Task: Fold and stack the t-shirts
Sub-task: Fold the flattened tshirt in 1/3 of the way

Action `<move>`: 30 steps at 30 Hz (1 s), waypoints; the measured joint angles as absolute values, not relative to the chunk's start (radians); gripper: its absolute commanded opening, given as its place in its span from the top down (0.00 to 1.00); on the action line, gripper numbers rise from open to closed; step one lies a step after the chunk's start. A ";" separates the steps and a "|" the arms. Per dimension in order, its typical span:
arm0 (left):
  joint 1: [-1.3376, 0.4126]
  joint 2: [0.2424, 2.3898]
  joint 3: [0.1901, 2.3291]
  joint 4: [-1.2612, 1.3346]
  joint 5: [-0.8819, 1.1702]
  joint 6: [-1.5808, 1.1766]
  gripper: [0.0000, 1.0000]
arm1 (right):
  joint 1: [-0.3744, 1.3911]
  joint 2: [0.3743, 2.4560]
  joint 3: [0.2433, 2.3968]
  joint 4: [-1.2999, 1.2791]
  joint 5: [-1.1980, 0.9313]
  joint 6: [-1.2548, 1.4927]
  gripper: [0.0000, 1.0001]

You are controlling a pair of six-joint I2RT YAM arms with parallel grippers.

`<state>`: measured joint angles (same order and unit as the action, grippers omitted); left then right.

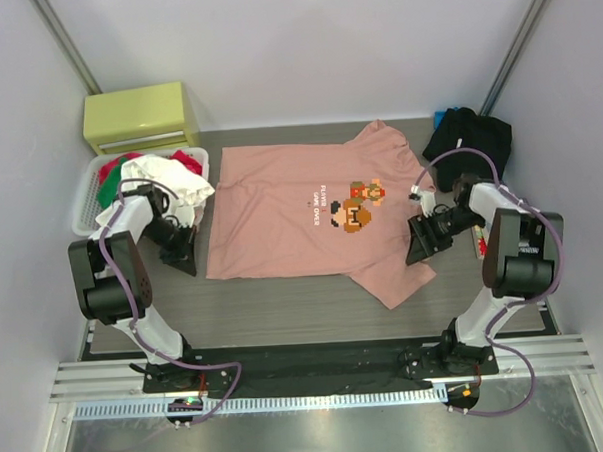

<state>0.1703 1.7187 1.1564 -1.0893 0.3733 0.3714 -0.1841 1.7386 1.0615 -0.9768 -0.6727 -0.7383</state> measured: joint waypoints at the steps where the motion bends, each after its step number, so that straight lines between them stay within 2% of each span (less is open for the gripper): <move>1: 0.170 1.718 1.156 -1.089 0.373 0.372 1.00 | -0.190 1.713 1.054 -0.989 -0.671 -0.746 0.31; 8: 0.170 1.674 1.147 -1.087 0.374 0.371 1.00 | -0.219 1.442 0.992 -1.071 -0.656 -0.783 0.26; 10: 0.170 1.657 1.139 -1.088 0.376 0.371 1.00 | -0.220 1.357 0.976 -1.091 -0.648 -0.784 0.29; 11: 0.170 1.645 1.135 -1.089 0.379 0.371 1.00 | -0.221 1.323 0.970 -1.094 -0.643 -0.784 0.45; 12: 0.170 1.633 1.135 -1.089 0.383 0.370 1.00 | -0.221 1.293 0.970 -1.101 -0.639 -0.783 0.81; 13: 0.170 1.619 1.135 -1.088 0.389 0.369 1.00 | -0.222 1.275 0.971 -1.101 -0.637 -0.782 0.99; 22: 0.088 1.418 1.217 -0.941 0.376 0.214 1.00 | -0.221 1.303 1.101 -1.080 -0.661 -0.658 0.99; 30: -0.143 1.494 1.466 -0.823 0.182 0.105 1.00 | -0.202 1.382 1.305 -0.951 -0.649 -0.509 0.99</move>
<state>-0.1429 1.4937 1.4658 -0.8227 0.1818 0.1055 -0.2024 1.3823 1.3048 -0.9508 -0.6487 -0.5087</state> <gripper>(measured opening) 0.002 0.017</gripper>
